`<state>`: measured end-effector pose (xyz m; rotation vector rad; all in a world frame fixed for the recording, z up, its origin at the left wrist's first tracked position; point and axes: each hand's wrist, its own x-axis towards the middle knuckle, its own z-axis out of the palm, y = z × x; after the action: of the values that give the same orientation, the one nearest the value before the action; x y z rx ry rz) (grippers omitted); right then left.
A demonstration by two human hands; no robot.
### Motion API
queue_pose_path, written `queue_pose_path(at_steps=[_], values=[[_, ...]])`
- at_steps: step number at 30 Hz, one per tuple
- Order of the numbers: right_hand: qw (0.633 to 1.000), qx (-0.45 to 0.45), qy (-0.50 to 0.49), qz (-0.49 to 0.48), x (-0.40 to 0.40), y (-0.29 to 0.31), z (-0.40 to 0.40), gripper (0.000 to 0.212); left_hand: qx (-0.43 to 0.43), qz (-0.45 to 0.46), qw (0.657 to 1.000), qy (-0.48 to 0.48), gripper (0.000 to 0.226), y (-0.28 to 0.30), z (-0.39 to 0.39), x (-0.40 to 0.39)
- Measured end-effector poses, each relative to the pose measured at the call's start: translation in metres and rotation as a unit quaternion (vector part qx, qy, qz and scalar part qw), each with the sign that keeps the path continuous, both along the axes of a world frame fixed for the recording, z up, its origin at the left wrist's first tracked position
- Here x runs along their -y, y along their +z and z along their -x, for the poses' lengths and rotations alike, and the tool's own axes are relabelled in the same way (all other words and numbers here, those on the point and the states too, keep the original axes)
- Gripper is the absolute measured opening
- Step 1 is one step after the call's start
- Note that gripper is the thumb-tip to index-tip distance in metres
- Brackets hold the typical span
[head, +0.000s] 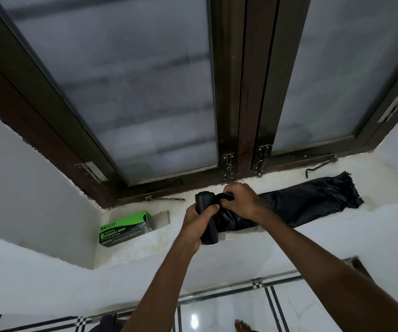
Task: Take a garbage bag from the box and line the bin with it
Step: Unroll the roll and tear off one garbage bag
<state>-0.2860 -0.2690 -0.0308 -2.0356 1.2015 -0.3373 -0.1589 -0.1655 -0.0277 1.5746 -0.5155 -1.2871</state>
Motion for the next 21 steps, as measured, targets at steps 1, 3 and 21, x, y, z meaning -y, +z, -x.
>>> queue_pose_path(at_steps=[1, 3, 21], values=[[1.000, -0.008, -0.002, 0.007, -0.001, 0.000, -0.002, 0.030, 0.002, 0.002, 1.000, 0.003, 0.025, 0.000, 0.000, 0.000], [0.999, -0.023, -0.008, 0.023, -0.004, 0.001, -0.005, 0.024, -0.001, 0.006, 1.000, 0.010, 0.023, -0.001, 0.001, 0.000], [0.997, -0.029, -0.065, 0.001, -0.005, 0.009, -0.018, 0.024, -0.024, 0.030, 0.999, 0.019, 0.012, 0.002, 0.001, 0.001]])
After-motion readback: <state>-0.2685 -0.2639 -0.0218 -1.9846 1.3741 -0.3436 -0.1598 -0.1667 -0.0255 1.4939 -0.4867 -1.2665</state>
